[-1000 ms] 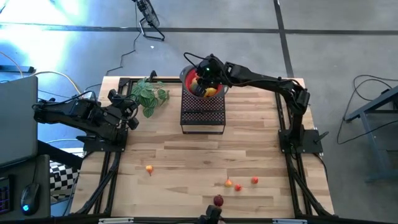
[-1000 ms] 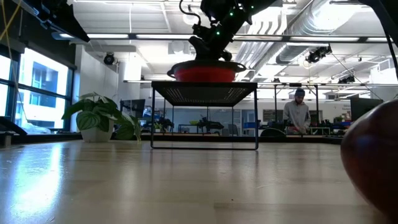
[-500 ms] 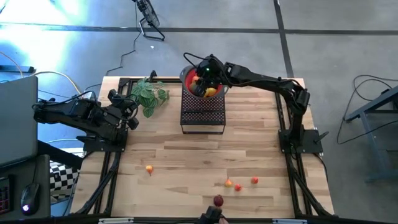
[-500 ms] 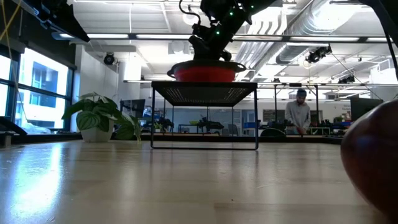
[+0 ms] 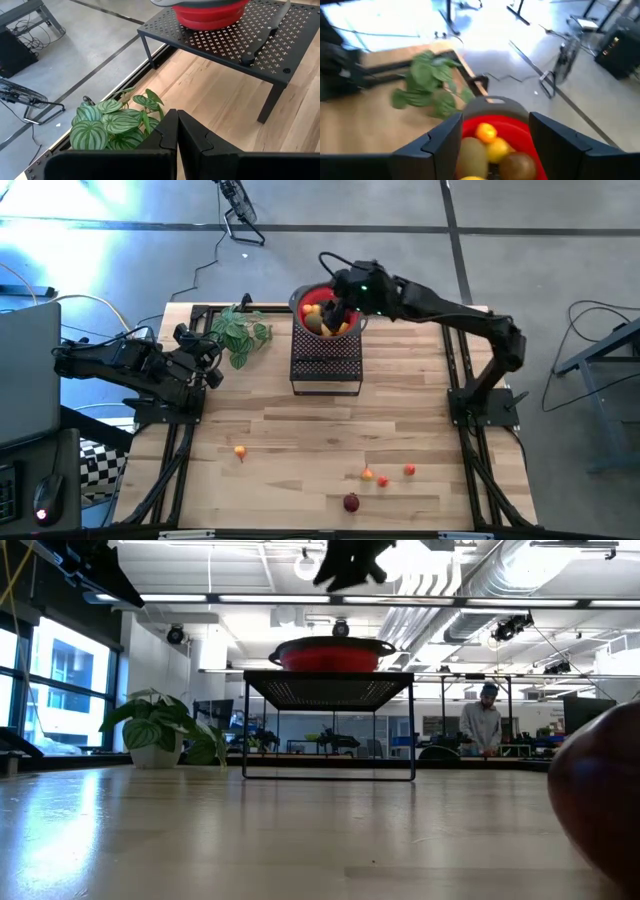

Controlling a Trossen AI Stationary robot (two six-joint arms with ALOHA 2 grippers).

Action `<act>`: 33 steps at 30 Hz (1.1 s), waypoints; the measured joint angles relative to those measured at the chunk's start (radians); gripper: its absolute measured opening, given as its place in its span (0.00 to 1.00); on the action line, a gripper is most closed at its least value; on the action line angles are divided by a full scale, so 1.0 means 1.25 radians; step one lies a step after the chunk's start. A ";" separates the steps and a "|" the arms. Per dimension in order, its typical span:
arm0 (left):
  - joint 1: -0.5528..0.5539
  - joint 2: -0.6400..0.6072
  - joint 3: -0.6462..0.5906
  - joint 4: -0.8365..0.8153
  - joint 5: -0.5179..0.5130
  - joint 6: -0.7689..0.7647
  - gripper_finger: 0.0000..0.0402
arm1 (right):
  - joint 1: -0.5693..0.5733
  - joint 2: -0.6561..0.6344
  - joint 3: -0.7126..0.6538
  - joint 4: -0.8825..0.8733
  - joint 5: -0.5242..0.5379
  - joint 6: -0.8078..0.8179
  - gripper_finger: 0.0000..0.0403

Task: Pick & Place Fruit
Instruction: Put the pear into the red strainer bowl

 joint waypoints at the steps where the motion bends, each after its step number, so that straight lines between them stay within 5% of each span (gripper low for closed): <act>1: 0.000 0.000 0.000 0.000 0.000 0.000 0.00 | 0.009 -0.019 0.000 -0.011 -0.002 0.010 0.54; 15: 0.000 0.000 0.000 0.000 0.000 0.000 0.00 | 0.158 -0.198 0.000 -0.244 -0.066 0.325 0.46; 33: 0.000 0.000 0.000 0.000 0.000 0.000 0.00 | 0.357 -0.220 0.000 -0.627 -0.126 0.855 0.42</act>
